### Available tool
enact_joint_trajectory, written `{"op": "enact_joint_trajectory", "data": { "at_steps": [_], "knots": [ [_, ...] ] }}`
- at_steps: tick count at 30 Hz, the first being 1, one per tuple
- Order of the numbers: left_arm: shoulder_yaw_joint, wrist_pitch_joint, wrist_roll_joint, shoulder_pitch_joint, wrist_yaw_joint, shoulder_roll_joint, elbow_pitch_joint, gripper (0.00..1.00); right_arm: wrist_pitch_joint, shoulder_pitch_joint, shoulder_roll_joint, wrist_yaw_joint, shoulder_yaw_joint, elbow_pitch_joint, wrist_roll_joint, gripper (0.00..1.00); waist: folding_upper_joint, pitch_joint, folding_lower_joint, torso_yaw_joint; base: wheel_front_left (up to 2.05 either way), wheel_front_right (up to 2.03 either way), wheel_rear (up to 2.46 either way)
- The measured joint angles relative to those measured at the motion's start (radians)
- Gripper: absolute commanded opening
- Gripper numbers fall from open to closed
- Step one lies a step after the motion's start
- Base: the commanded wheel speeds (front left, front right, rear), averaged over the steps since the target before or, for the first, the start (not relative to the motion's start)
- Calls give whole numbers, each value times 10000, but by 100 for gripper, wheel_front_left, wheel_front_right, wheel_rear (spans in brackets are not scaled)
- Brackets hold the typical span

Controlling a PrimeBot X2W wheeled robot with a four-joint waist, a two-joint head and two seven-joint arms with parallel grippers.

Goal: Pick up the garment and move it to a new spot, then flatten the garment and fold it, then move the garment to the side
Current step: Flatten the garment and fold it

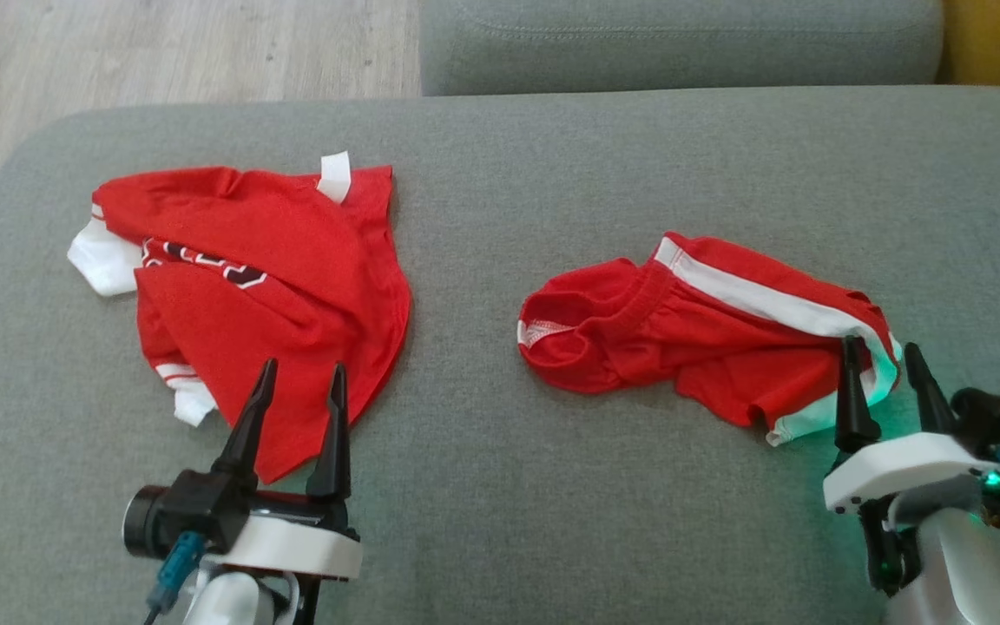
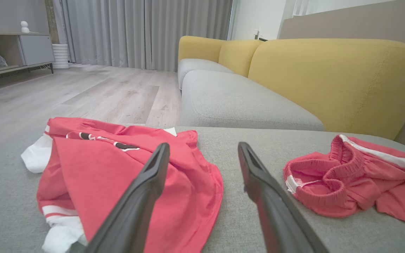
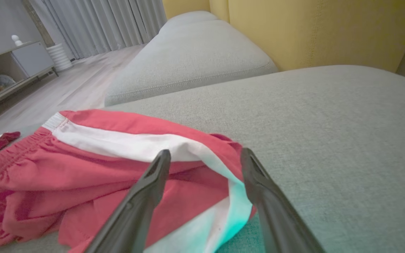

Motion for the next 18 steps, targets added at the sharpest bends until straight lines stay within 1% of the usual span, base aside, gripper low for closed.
{"op": "enact_joint_trajectory", "data": {
  "at_steps": [10, 11, 12, 18],
  "knots": [
    [6, 0, 4, -199, -46, -8, 63, 100, 100, -1002, 0, 0, -382, 1634, -857, 100, 0, 209, 0, 120, 0, 0, 0],
    [6, 0, 6, -199, -46, -10, 69, 100, 96, -1100, 0, 0, -412, 1741, -901, 37, 0, 223, 0, 123, 0, 0, 0],
    [6, 0, 13, -199, -48, -10, 81, 100, 77, -1193, 0, 0, -441, 1808, -943, 0, 0, 232, 0, 126, 0, 0, 0],
    [4, 0, 94, -201, -96, -12, 140, 100, -221, -1553, -4, 0, -508, 1787, -1156, 0, 0, 187, 0, 123, 0, 0, 0]
  ]
}}
